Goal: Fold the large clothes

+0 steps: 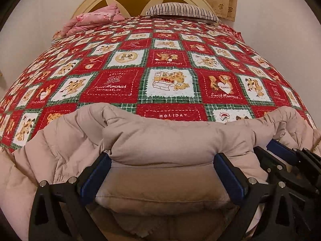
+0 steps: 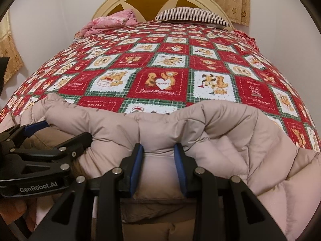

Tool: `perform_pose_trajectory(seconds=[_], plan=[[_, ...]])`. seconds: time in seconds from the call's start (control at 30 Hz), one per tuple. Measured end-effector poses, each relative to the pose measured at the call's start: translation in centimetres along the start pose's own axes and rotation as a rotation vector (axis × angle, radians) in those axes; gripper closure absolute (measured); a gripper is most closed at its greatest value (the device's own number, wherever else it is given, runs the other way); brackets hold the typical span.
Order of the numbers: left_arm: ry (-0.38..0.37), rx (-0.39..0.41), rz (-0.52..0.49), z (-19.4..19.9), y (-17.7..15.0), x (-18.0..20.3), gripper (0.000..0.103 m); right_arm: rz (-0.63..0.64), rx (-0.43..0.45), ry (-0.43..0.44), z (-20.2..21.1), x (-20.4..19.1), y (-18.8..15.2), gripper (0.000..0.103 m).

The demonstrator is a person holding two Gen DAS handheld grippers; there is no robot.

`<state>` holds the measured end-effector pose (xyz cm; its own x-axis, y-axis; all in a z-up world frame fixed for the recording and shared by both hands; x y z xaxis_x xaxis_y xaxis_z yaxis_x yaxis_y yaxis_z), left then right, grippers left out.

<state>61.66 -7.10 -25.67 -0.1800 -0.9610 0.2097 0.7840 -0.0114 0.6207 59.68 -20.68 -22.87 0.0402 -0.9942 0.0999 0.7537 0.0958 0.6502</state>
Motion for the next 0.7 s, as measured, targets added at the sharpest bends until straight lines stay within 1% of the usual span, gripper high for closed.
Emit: perform_pose_trajectory(seconds=[0.7], plan=[[0.001, -0.004, -0.001, -0.13, -0.01, 0.06, 0.001, 0.001, 0.001, -0.005, -0.09, 0.11, 0.12, 0.067]])
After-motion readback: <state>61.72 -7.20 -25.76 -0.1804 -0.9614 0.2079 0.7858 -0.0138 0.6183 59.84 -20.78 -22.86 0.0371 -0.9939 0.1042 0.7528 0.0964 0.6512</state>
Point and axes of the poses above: each gripper's, at about its wrist camera, not at the fingertips, and z roughly against the way its jaws point, x to its right, y to its top, the point moved 10 cm from there along -z, roughly the way its jaws point, and after that the axes turned 12 degrees about -y, right-handed, at the moved point
